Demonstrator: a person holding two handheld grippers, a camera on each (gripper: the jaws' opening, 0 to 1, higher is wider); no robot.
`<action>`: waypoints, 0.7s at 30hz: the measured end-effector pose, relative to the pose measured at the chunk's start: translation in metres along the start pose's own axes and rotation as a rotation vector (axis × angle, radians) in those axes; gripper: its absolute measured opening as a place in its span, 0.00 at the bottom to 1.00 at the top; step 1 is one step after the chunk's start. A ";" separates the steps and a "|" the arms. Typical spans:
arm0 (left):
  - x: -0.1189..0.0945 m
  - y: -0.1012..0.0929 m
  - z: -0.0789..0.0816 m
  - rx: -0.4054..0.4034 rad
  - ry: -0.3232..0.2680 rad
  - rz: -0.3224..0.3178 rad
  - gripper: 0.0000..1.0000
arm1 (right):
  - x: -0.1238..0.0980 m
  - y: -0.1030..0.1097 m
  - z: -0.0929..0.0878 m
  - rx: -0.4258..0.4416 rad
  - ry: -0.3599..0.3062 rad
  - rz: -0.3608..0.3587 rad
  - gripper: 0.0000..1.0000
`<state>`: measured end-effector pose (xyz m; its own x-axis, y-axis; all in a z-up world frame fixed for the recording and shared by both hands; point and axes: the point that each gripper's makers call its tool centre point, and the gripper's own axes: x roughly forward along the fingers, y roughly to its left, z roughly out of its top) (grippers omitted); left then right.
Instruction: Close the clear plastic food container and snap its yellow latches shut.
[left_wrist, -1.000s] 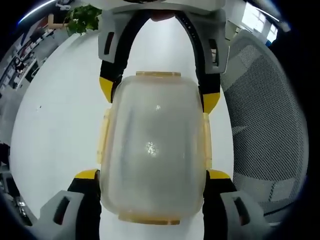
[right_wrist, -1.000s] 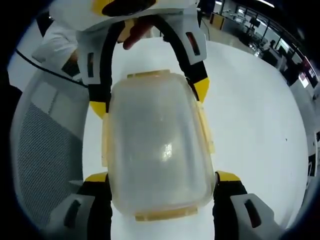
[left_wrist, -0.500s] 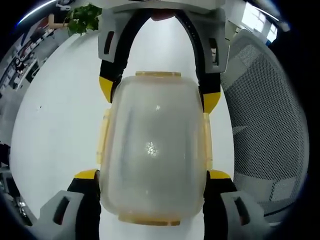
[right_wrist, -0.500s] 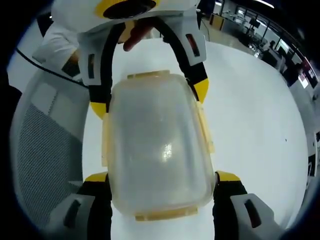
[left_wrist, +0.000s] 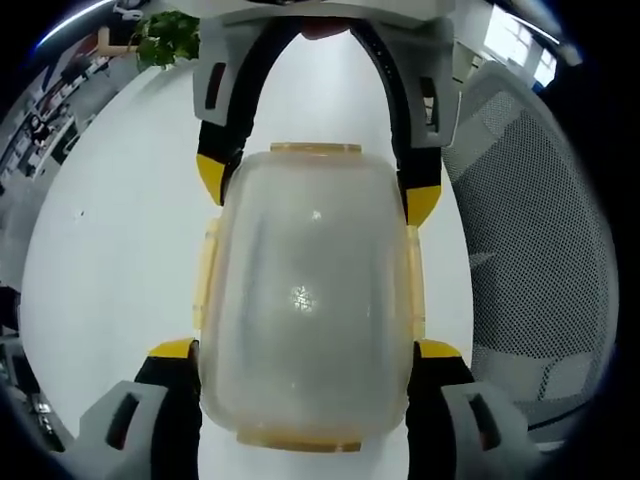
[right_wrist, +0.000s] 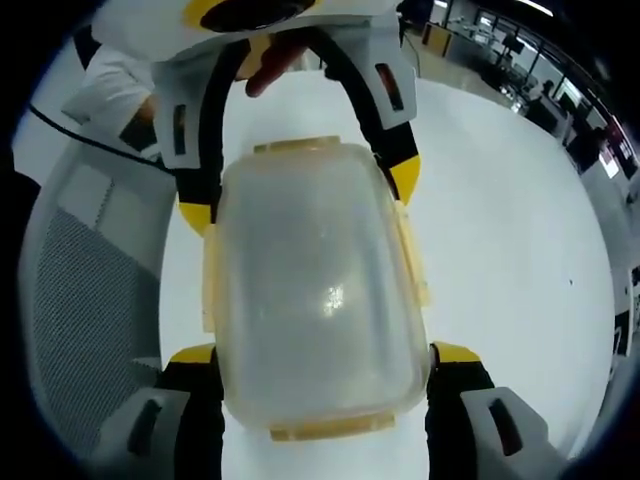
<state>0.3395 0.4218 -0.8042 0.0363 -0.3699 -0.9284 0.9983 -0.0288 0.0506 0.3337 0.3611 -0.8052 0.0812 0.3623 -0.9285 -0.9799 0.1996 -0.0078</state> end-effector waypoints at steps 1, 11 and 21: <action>0.000 0.001 0.000 0.001 0.002 0.000 0.85 | 0.000 -0.001 0.000 0.001 -0.003 0.000 0.84; 0.001 0.010 0.001 0.002 0.019 0.002 0.85 | 0.000 -0.009 0.000 -0.001 0.008 0.001 0.84; 0.002 0.019 0.001 0.010 0.018 0.001 0.86 | 0.000 -0.019 0.002 0.011 0.001 -0.005 0.84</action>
<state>0.3589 0.4194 -0.8046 0.0381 -0.3531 -0.9348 0.9978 -0.0380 0.0550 0.3531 0.3588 -0.8047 0.0854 0.3602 -0.9290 -0.9774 0.2111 -0.0080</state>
